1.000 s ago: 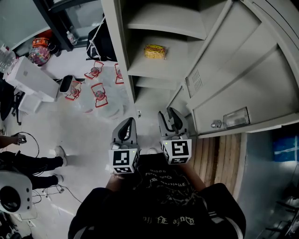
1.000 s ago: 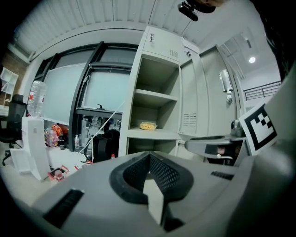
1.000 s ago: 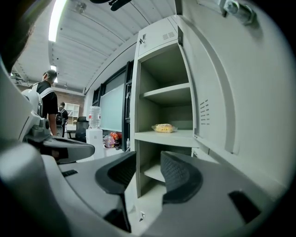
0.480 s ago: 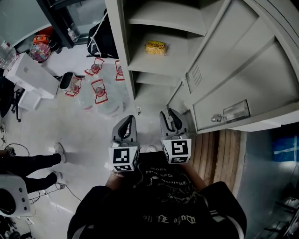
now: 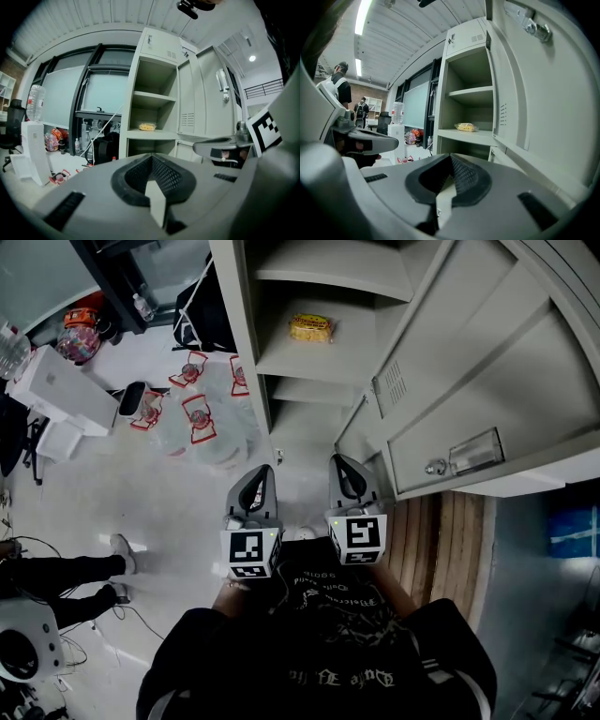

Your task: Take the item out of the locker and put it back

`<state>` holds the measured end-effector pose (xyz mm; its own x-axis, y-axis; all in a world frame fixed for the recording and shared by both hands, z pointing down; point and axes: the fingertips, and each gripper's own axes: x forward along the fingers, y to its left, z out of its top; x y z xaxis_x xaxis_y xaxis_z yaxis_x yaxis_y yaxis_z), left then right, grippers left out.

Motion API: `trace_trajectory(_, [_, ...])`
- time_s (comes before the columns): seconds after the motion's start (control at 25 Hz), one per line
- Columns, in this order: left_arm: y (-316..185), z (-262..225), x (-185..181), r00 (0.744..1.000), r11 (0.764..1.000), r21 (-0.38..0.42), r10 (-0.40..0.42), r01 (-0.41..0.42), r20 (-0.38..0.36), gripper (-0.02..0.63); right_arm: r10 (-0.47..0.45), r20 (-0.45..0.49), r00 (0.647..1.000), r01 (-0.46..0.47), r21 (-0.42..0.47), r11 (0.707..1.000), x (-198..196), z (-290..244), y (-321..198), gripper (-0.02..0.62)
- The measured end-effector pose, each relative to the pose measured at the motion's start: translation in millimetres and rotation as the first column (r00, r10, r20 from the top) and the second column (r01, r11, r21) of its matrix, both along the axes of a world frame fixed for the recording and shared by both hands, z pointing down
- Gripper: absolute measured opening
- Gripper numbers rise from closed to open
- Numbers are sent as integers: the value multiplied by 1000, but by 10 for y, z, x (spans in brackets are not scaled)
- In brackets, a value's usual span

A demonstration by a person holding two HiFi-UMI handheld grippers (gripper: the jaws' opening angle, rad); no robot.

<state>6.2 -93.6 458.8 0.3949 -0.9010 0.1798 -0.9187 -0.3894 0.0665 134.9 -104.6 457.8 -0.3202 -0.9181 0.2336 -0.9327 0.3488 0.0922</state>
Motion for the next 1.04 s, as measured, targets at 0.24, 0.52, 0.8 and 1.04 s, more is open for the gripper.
trace_trajectory(0.24, [10,-3,32,1000,1000,3,4,-4,-2,6,-12,-11,1000,12,1,1000,-21,-22,28,5])
trace_trajectory(0.52, [8,-1,64,1000,1000,4,13,-13,1,6,-13,-8,1000,13,10,1000,-20,-34,41,3])
trace_trajectory(0.8, [14,-13,56,1000,1000,7,15,-15,-1,6,-15,-8,1000,15,12,1000,-56,-49,67,3])
trace_trajectory(1.04, [53,-37,12,1000,1000,9,10,-10,-1,6,-6,-19,1000,6,12,1000,-49,-31,101,3])
